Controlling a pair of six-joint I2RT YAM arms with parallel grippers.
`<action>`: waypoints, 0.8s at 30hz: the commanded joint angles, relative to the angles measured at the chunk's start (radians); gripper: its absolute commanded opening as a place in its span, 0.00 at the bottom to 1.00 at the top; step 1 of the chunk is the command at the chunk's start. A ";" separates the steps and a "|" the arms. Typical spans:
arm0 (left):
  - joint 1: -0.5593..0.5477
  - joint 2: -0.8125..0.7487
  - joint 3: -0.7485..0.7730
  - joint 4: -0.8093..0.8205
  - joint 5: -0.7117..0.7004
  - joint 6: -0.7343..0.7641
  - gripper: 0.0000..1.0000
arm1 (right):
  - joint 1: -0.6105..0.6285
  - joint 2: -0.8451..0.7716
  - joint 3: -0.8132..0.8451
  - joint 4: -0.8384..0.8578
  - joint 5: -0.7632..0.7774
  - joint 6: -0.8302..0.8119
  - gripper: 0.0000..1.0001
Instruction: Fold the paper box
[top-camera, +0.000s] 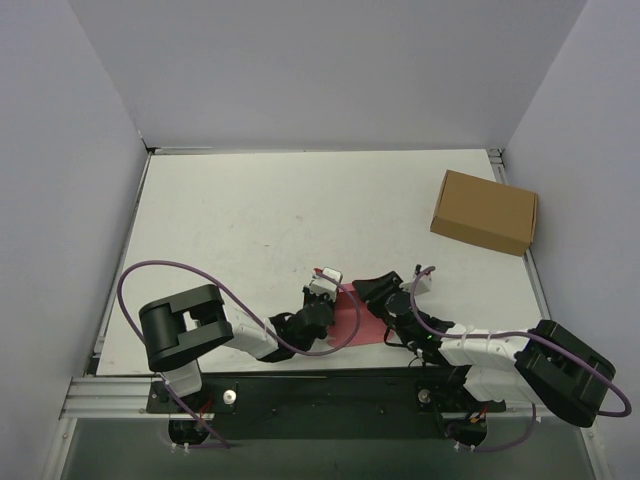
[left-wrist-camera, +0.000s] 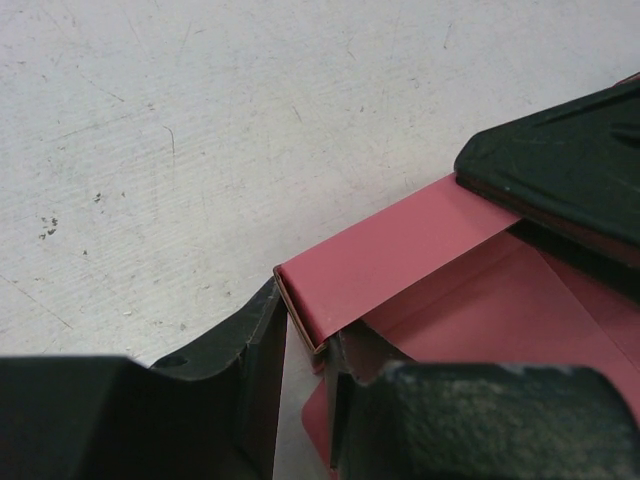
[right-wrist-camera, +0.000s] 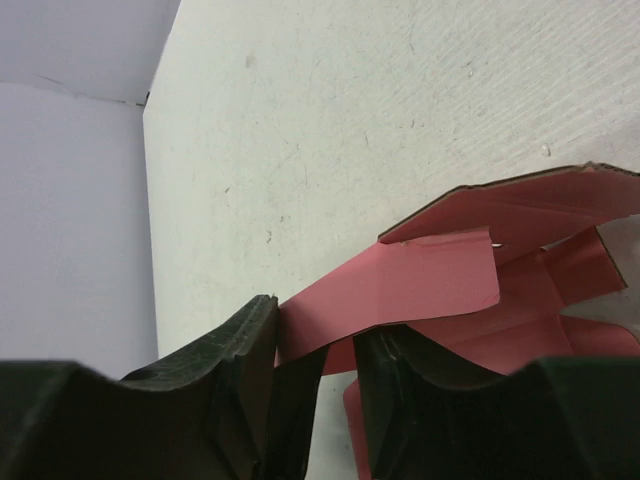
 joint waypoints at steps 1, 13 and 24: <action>-0.001 -0.019 0.009 -0.041 0.057 -0.007 0.17 | -0.033 0.013 -0.002 0.042 0.005 -0.010 0.31; -0.003 -0.022 0.015 -0.043 0.135 0.005 0.28 | -0.032 0.044 -0.031 0.050 0.026 0.011 0.16; 0.006 -0.194 -0.114 0.071 0.253 0.061 0.71 | -0.032 0.115 -0.080 0.189 0.029 -0.010 0.00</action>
